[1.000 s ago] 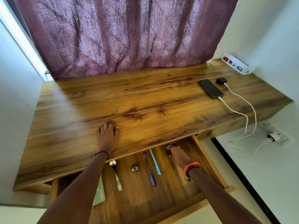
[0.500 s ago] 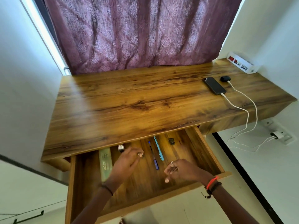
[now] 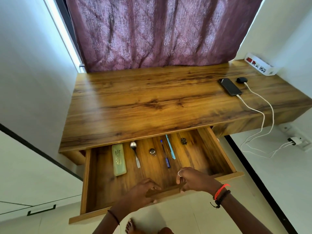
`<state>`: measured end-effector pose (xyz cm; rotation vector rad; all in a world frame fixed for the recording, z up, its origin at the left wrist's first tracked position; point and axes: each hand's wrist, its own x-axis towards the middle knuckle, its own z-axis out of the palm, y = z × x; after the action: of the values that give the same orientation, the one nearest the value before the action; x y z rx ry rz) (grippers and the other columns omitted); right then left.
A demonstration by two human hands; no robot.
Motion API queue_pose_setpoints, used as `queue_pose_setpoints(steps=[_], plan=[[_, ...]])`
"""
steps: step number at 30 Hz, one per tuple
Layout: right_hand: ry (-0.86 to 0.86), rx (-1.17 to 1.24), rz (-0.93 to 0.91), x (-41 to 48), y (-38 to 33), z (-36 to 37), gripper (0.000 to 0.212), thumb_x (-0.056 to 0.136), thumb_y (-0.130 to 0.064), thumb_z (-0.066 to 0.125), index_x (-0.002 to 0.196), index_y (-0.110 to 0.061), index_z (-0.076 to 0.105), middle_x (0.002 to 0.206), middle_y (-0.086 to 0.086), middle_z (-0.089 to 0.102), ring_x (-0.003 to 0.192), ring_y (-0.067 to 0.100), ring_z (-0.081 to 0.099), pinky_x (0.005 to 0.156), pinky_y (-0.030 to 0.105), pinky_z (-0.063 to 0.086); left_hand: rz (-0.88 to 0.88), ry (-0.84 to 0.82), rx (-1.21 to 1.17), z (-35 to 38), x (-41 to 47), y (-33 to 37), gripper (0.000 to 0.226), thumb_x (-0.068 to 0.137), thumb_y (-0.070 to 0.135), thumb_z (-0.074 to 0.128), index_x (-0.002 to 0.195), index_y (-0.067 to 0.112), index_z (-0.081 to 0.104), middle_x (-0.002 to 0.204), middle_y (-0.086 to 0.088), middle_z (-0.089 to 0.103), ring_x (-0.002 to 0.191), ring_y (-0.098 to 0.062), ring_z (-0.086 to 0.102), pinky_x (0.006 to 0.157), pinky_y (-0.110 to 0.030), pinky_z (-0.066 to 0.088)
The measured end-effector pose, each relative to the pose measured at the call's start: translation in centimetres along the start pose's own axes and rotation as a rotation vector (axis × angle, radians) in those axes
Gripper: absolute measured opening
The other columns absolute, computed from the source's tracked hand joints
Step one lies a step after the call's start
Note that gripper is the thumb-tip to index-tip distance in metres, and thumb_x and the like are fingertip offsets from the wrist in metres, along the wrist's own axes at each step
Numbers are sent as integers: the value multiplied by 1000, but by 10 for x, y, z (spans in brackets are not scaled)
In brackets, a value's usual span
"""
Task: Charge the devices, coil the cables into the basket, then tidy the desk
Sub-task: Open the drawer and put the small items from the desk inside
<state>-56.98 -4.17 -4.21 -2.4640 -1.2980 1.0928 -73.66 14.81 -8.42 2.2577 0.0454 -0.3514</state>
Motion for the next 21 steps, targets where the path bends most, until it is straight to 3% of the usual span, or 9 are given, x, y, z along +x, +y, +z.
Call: queue_pose_setpoints(steps=[4,8,12,21], plan=[[-19,8,-22,3,4,5,20,80,-21,69,99,-18,61,97,-4,54,91,12,54,75,27,46,16,-1,-7,3,4,-3,34,84,25,65,117,20,60,108,19,46,99,14,42,84,0,34],[2,20,-16,8,5,5,17,84,-19,66,100,-18,62,98,-7,54,94,10,55,77,23,45,-26,20,-2,4,9,-8,32,84,26,65,115,23,60,104,26,45,97,14,44,82,0,34],[46,48,4,15,4,0,18,85,-18,64,102,-16,62,101,-3,58,95,10,55,77,19,44,-39,46,9,-4,15,-11,29,86,26,62,115,22,60,108,17,48,104,1,49,85,-7,38],[141,44,30,42,-1,-22,15,85,-14,64,100,-15,64,105,1,62,94,9,55,80,23,46,-121,140,-7,-28,37,-18,24,87,20,62,111,19,62,110,11,52,100,0,50,75,0,36]])
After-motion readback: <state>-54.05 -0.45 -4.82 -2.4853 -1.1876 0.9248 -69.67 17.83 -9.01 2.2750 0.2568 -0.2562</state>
